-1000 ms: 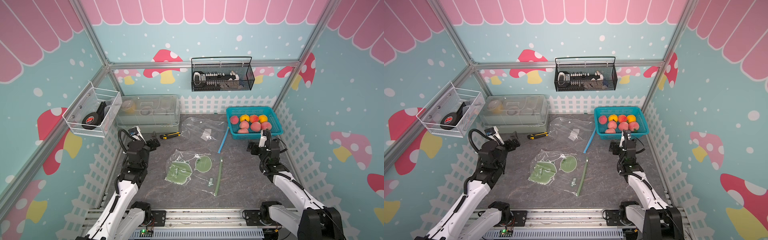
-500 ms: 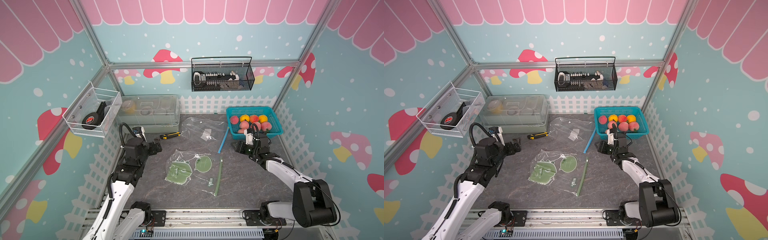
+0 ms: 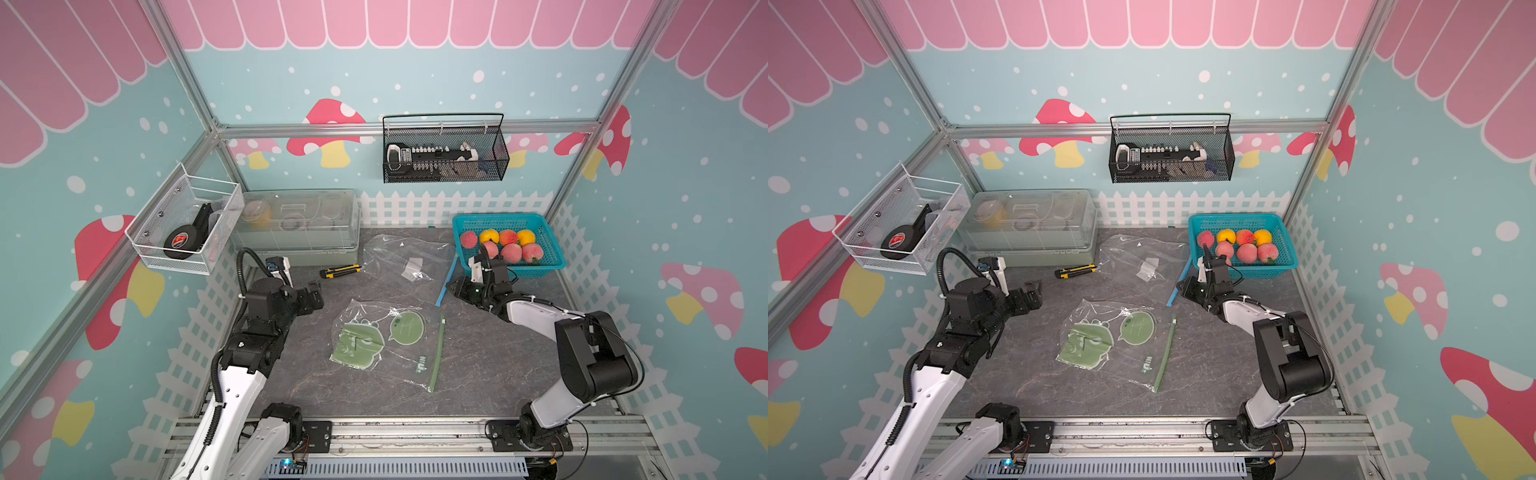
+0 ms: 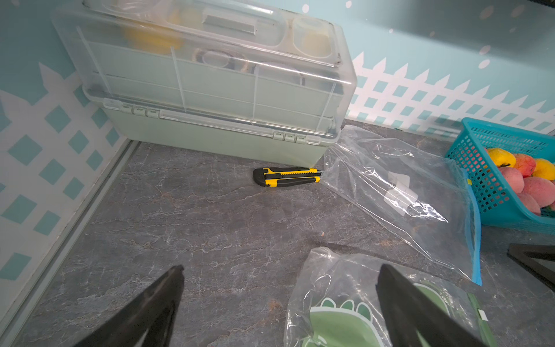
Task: Place the peach in a zip-top bag and seal the zipper
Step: Open the zipper of the food storage bag at the center of the board.
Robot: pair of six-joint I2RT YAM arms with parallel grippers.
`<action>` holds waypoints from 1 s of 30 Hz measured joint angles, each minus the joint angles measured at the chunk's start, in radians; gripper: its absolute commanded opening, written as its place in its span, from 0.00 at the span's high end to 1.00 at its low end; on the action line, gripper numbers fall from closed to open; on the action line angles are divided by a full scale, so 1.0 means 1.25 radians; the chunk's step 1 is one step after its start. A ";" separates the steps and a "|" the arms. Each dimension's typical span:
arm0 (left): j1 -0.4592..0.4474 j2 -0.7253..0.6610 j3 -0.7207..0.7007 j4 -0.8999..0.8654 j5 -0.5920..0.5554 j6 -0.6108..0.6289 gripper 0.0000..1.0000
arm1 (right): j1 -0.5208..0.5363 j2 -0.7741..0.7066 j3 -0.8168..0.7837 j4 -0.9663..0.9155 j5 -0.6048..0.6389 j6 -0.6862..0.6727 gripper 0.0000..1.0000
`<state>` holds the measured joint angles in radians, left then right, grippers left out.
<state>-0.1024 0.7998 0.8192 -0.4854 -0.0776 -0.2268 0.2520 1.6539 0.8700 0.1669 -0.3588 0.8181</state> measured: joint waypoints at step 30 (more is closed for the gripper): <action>0.033 -0.002 0.000 0.000 0.019 -0.001 0.01 | 0.009 0.166 0.130 0.007 0.025 0.023 0.71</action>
<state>-0.0612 0.7975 0.8192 -0.4858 -0.0544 -0.2283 0.2630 1.8610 1.0328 0.1757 -0.3279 0.8471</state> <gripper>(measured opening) 0.988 0.321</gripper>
